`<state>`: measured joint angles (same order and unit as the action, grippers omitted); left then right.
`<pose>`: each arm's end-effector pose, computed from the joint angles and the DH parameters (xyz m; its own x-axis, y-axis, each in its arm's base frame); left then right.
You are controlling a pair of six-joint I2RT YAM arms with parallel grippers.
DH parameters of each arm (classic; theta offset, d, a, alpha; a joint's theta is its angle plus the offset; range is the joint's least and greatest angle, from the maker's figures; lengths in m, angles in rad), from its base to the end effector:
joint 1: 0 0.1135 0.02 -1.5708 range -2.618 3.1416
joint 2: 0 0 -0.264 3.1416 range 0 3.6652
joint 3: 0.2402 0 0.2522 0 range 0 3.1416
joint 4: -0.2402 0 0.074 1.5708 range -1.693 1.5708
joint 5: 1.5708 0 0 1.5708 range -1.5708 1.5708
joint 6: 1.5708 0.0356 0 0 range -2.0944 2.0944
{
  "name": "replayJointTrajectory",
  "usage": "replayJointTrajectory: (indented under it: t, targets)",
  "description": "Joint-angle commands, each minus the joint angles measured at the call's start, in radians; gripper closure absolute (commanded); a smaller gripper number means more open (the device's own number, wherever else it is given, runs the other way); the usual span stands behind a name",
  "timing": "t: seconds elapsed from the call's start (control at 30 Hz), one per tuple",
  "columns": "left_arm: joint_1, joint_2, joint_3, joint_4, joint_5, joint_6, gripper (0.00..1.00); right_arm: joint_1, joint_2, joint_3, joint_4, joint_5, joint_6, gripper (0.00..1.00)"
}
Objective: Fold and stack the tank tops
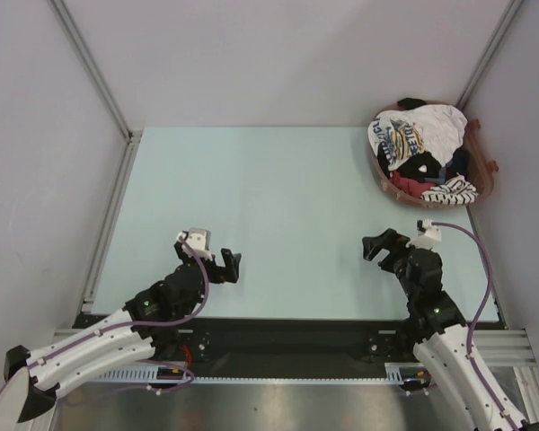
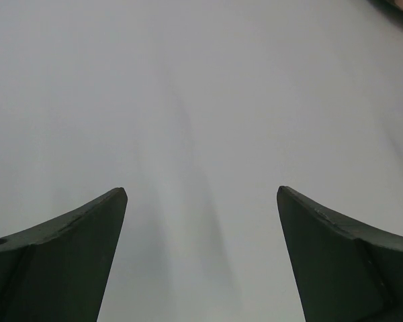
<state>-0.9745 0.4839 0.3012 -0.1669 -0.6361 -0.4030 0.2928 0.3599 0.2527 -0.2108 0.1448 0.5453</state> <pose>0.0930 -0.0994 0.2157 -0.3150 -0.0976 -0.9440 0.2485 0.9515 -0.1813 0.1227 0.0316 0.2058 -0.3360 0.4348 -0.8355 0.0233 0.8906 0.4541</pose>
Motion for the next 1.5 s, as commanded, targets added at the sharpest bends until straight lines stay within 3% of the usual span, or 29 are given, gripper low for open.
replayJointTrajectory:
  t: [0.0,0.2,0.3,0.37,0.43,0.5,0.7,0.87,1.07,1.17,1.2,1.3,1.33,1.47]
  targets:
    - [0.005,-0.001,0.01,0.003,-0.019,-0.019,0.0,0.0,0.002,0.005,0.03,0.004,-0.013,0.0]
    - [0.003,0.008,0.004,0.015,-0.008,-0.019,0.0,0.002,0.082,0.034,0.146,-0.109,-0.068,0.03]
    - [0.003,0.015,0.004,0.018,-0.008,-0.019,0.0,-0.013,0.218,0.129,0.192,0.004,-0.038,0.08]
    - [0.003,0.019,0.004,0.02,-0.008,-0.019,0.0,-0.055,0.403,0.279,0.188,0.027,-0.028,0.15]
    - [0.003,0.022,0.004,0.023,-0.007,-0.019,0.0,-0.15,0.554,0.449,0.176,-0.087,-0.025,0.18]
    - [0.003,0.025,0.004,0.024,-0.005,-0.019,0.0,-0.182,0.761,0.58,0.122,-0.103,-0.041,0.18]
    - [0.005,0.016,0.003,0.017,-0.008,-0.022,0.0,-0.192,1.221,1.101,-0.119,0.041,-0.192,0.19]
    - [0.005,0.016,-0.001,0.023,-0.008,-0.019,0.0,-0.204,1.454,1.38,-0.232,0.24,-0.238,0.21]
    - [0.003,0.036,0.006,0.027,-0.008,-0.019,0.0,-0.23,1.672,1.62,-0.292,0.253,-0.272,0.25]
    - [0.003,0.044,0.009,0.026,-0.011,-0.02,0.0,-0.251,1.783,1.769,-0.367,0.242,-0.266,0.44]
    - [0.005,0.048,0.009,0.024,-0.011,-0.02,0.0,-0.262,1.801,1.802,-0.386,0.221,-0.259,0.6]
    - [0.003,0.042,0.009,0.023,-0.011,-0.02,0.0,-0.258,1.817,1.904,-0.452,0.21,-0.262,0.93]
    - [0.005,0.042,0.009,0.021,-0.011,-0.02,0.0,-0.248,1.799,1.91,-0.45,0.216,-0.292,0.99]
    - [0.003,0.036,0.007,0.017,-0.011,-0.022,0.0,-0.178,1.623,1.901,-0.434,0.282,-0.373,1.0]
